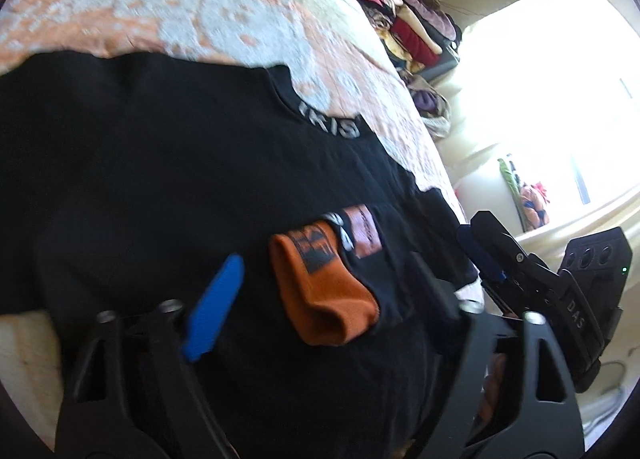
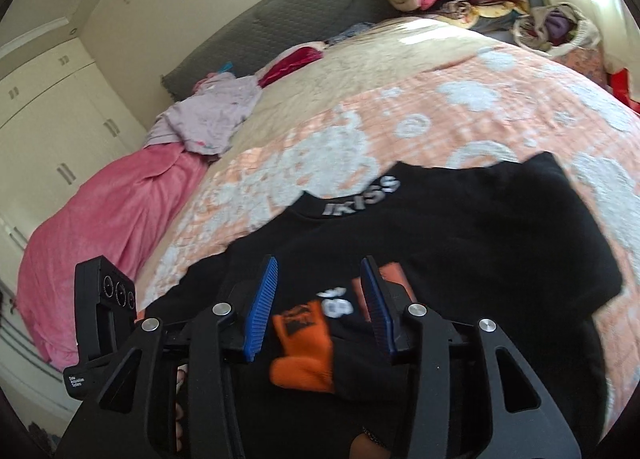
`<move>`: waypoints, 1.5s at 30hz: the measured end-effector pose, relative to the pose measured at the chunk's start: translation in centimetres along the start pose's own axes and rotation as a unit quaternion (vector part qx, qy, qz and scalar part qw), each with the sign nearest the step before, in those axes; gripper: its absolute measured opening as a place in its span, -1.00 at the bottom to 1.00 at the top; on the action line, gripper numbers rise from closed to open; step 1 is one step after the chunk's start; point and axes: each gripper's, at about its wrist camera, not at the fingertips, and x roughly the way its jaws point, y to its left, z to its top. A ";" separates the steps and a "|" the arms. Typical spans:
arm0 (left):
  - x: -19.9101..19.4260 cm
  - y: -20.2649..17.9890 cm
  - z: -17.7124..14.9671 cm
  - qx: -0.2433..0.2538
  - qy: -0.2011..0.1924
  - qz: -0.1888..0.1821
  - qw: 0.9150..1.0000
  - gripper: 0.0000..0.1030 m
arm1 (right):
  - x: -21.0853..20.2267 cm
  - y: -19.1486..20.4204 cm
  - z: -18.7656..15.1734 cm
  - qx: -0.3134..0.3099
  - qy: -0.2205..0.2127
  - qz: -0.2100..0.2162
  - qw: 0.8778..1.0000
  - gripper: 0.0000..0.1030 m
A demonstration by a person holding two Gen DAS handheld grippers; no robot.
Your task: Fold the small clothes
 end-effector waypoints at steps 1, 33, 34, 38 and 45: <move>0.4 -0.1 -0.1 0.000 0.005 -0.002 1.000 0.17 | -0.3 -0.5 -0.1 0.004 -0.001 -0.006 1.000 -0.15; -2.5 -2.8 1.7 0.081 -0.090 0.022 0.992 -1.00 | -6.6 -7.5 -4.5 0.070 -0.028 -0.076 0.994 -0.01; -2.8 -2.5 1.9 0.076 -0.093 0.025 0.992 -1.00 | -6.5 -7.3 -4.4 0.065 -0.027 -0.081 0.994 -0.01; -4.2 -1.1 2.7 0.056 -0.108 0.031 0.992 -1.00 | -6.1 -6.9 -4.2 0.049 -0.024 -0.096 0.994 -0.01; -5.0 0.4 3.0 0.045 -0.099 0.049 0.993 -1.00 | -4.4 -6.8 -3.5 0.024 -0.005 -0.131 0.991 -0.01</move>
